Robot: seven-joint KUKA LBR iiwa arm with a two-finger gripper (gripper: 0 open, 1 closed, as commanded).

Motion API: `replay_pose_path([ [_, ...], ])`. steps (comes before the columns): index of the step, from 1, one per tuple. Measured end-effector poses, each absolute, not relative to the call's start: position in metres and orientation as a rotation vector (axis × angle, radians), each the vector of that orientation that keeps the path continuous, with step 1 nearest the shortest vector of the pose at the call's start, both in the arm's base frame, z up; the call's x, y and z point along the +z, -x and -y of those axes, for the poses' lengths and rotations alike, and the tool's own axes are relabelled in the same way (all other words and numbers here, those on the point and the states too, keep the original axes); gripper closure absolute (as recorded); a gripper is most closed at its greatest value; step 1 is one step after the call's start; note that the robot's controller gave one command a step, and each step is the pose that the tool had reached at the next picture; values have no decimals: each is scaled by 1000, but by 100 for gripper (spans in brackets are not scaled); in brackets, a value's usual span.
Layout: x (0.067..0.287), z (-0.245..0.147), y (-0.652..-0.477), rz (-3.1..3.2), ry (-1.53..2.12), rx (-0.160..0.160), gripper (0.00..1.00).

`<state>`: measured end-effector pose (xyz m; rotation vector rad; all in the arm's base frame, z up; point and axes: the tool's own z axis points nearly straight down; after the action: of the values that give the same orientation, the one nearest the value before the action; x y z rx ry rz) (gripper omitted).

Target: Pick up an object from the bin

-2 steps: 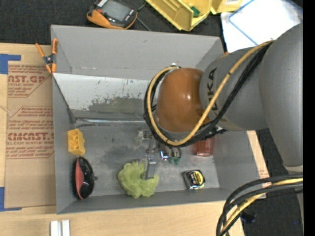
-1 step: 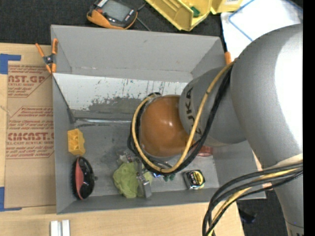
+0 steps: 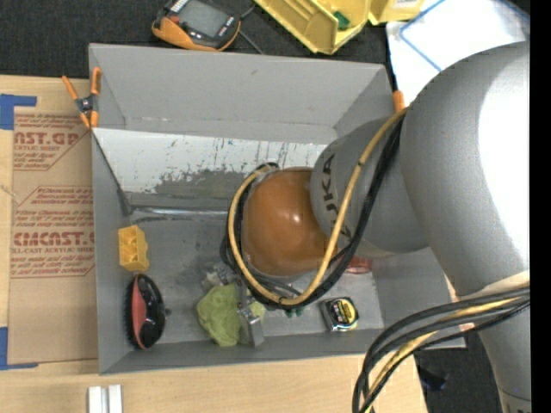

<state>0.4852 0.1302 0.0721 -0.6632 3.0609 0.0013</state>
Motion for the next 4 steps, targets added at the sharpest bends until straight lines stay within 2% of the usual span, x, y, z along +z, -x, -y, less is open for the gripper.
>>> replay_pose_path([
  [2,73,-131,-485,-3063,660,3,0],
  [3,73,-130,-486,-3072,642,6,100],
  [4,73,-130,-486,-3072,642,6,100],
])
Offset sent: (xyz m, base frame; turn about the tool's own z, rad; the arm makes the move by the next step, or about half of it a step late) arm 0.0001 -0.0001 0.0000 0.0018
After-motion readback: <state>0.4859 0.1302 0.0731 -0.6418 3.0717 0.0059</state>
